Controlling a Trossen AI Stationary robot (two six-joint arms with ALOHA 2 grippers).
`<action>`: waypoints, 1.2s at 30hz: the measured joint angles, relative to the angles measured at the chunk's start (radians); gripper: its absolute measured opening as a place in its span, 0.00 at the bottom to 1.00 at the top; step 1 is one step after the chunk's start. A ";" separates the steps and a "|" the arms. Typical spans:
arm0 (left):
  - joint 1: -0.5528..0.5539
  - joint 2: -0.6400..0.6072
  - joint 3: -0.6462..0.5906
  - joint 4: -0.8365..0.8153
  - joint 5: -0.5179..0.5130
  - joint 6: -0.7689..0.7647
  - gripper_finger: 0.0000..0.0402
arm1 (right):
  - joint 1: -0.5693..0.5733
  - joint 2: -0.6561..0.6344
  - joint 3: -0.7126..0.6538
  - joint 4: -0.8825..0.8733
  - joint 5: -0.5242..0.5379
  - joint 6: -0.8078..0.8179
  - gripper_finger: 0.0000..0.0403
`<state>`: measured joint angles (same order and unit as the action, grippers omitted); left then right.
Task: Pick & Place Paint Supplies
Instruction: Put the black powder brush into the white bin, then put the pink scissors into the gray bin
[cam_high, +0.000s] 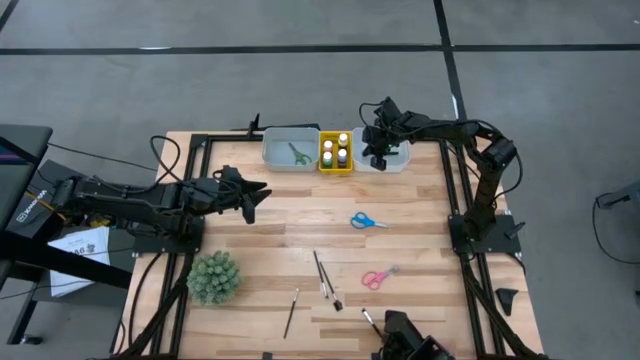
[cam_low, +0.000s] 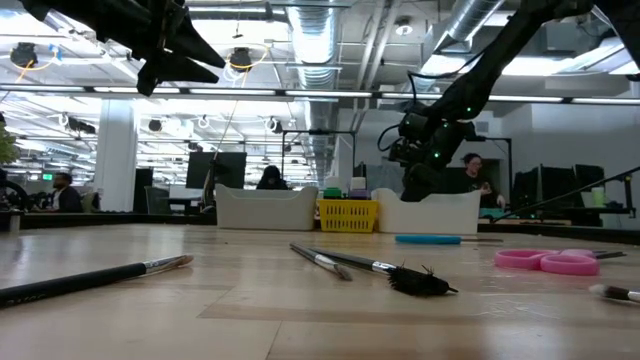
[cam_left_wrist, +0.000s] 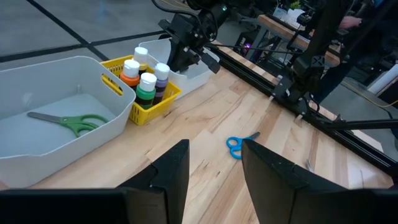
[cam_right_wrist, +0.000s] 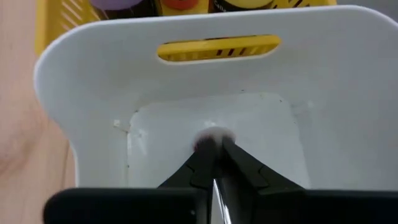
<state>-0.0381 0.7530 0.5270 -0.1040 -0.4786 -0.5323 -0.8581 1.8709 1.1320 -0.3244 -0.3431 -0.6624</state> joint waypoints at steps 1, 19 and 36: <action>0.000 0.000 0.000 0.000 0.000 0.000 0.35 | 0.000 0.000 0.000 0.000 0.000 0.000 0.07; 0.000 0.000 0.000 0.000 0.001 0.000 0.35 | -0.008 -0.026 0.095 -0.089 0.056 0.034 0.13; 0.000 0.000 0.000 0.000 0.001 0.002 0.35 | 0.029 -0.399 0.120 -0.394 0.052 0.223 0.13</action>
<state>-0.0380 0.7528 0.5270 -0.1043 -0.4778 -0.5304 -0.8293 1.4719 1.2522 -0.7182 -0.2909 -0.4393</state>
